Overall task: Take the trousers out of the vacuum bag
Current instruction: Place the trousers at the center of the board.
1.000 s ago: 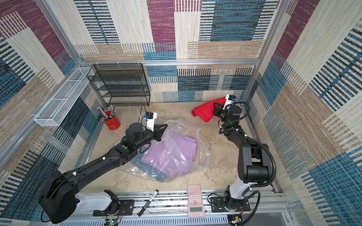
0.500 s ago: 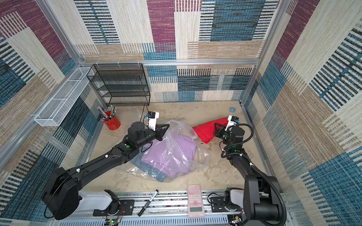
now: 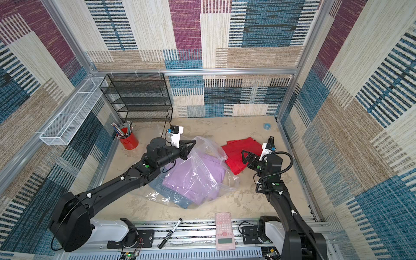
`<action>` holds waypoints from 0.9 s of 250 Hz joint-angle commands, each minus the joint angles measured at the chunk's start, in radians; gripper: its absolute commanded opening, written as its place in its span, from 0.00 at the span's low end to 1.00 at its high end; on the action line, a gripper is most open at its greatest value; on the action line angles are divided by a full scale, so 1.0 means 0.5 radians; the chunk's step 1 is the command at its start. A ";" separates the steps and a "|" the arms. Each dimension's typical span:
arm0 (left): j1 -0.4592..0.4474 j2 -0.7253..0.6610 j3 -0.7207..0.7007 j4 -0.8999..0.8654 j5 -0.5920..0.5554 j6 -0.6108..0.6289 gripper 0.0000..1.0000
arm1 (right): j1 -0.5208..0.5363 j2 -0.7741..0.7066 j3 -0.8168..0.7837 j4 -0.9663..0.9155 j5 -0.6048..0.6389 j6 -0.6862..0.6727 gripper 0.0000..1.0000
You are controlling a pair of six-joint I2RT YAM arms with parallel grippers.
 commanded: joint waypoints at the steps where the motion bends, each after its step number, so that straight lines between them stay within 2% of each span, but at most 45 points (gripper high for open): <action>1: 0.005 0.006 0.038 0.024 0.029 0.021 0.00 | 0.005 -0.165 0.111 -0.176 -0.061 -0.060 0.93; 36: 0.005 0.016 0.057 0.026 0.060 0.022 0.00 | 0.005 -0.263 0.237 -0.201 -0.206 0.042 0.91; 66: 0.005 0.015 0.061 0.037 0.114 0.026 0.00 | 0.005 -0.187 0.326 -0.150 -0.385 0.123 0.89; 88: 0.003 0.011 0.053 0.044 0.132 0.028 0.00 | 0.006 -0.085 0.300 -0.086 -0.403 0.123 0.83; 110: 0.004 0.015 0.052 0.047 0.139 0.024 0.00 | 0.004 0.069 0.206 0.019 -0.393 0.133 0.59; 122: 0.005 0.014 0.050 0.050 0.143 0.023 0.00 | 0.005 0.172 0.167 0.081 -0.403 0.135 0.36; 137: 0.003 0.017 0.046 0.057 0.147 0.018 0.00 | 0.006 0.313 0.152 0.128 -0.397 0.128 0.13; 151: 0.005 0.023 0.047 0.066 0.154 0.013 0.00 | 0.006 0.428 0.132 0.195 -0.371 0.119 0.00; 181: 0.005 0.037 0.046 0.088 0.171 -0.002 0.00 | 0.004 0.628 0.141 0.280 -0.264 0.098 0.00; 225: 0.005 0.039 0.049 0.085 0.180 0.000 0.00 | 0.005 0.947 0.190 0.358 -0.237 0.135 0.00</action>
